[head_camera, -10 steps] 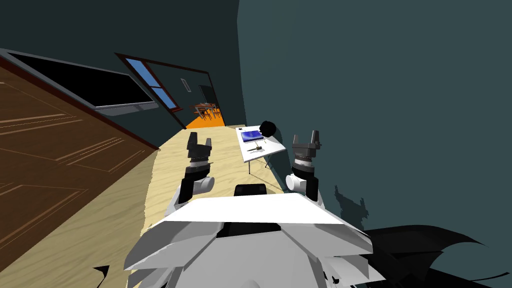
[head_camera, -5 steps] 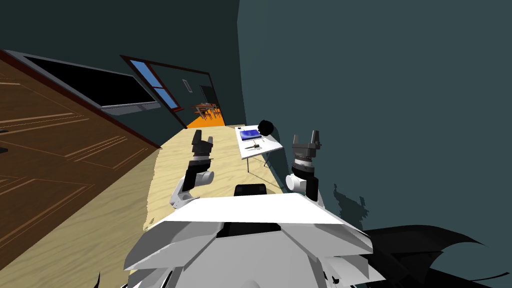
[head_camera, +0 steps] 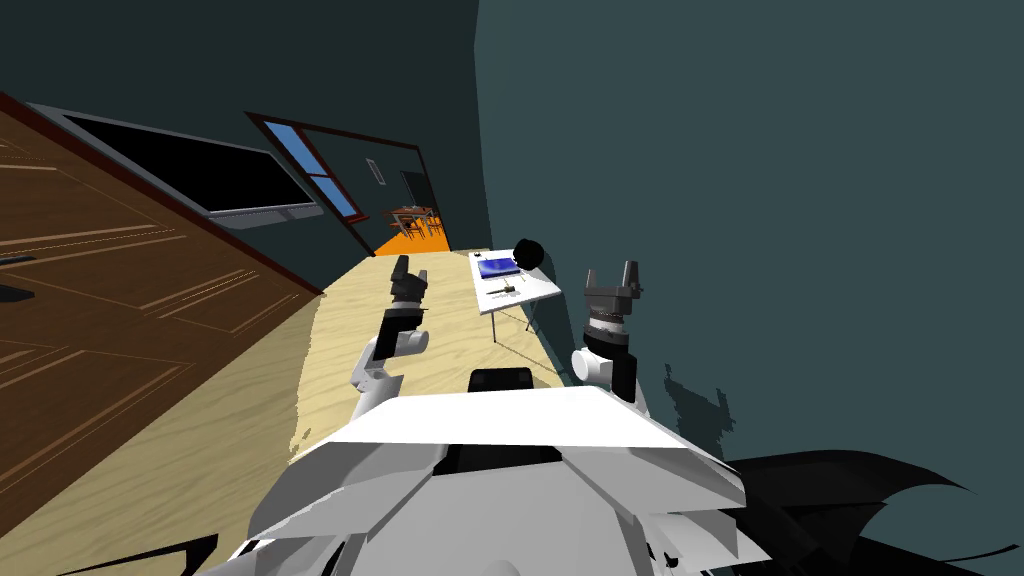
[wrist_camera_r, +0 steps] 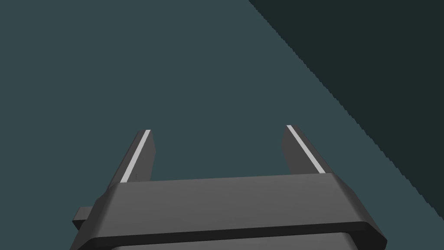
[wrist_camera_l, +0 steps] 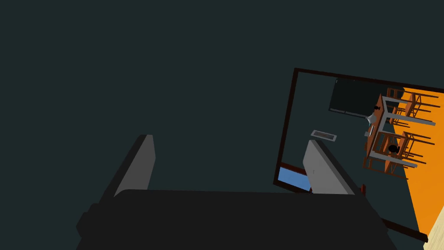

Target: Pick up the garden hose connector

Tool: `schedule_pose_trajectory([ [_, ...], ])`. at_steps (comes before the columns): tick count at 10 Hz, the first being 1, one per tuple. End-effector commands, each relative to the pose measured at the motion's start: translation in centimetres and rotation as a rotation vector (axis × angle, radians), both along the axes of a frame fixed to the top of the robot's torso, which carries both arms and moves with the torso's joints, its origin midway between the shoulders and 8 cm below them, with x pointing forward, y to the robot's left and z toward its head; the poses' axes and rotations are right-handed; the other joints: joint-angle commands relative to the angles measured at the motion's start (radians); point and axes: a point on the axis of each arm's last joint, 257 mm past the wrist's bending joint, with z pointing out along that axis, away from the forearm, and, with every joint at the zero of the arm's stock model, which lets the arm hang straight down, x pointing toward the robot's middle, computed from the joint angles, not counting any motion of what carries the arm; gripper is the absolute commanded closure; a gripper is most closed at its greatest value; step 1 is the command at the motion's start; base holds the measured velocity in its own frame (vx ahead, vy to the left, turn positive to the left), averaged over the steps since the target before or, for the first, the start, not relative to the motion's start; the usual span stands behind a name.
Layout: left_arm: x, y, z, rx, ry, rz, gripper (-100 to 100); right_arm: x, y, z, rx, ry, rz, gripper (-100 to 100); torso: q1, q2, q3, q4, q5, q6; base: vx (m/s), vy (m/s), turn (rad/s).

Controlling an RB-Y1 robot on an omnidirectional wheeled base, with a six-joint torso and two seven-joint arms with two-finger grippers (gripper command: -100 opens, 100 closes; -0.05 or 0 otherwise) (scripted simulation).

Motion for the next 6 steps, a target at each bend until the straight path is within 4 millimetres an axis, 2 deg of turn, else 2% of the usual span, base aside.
schedule_pose_trajectory([
  [1, 1.0, 0.3, 0.2, -0.006, 0.006, 0.002, -100, 0.0, 0.0, 0.0, 0.000, 0.000, 0.000, 0, 0.000, 0.000, 0.000, 0.000, 0.000, 0.000, -0.058, -0.060, 0.006],
  [2, 2.4, 1.6, -0.8, -0.016, 0.048, 0.021, -100, 0.0, 0.0, 0.0, 0.000, 0.000, 0.000, 0, 0.000, -0.001, 0.000, 0.000, 0.000, 0.000, -0.062, -0.070, 0.006],
  [3, 2.8, 1.3, -0.1, -0.017, 0.034, 0.015, -100, 0.0, 0.0, 0.0, 0.000, 0.000, 0.000, 0, 0.000, -0.001, 0.000, 0.000, 0.000, 0.000, -0.051, -0.062, 0.008],
  [4, 4.1, 2.6, -1.0, -0.030, 0.073, 0.035, -100, 0.0, 0.0, 0.0, 0.000, 0.000, 0.000, 0, 0.000, -0.001, -0.001, 0.000, 0.000, 0.000, -0.046, -0.062, 0.000],
  [5, 4.6, 2.4, -0.5, -0.032, 0.064, 0.029, -100, 0.0, 0.0, 0.0, 0.000, 0.000, 0.000, 0, 0.000, -0.002, -0.001, 0.000, 0.000, 0.000, -0.046, -0.056, 0.006],
  [6, 5.9, 3.8, -1.5, -0.048, 0.107, 0.051, -100, 0.0, 0.0, 0.0, 0.000, 0.000, 0.000, 0, 0.000, -0.002, -0.001, 0.000, 0.000, 0.000, -0.069, -0.082, -0.002],
])
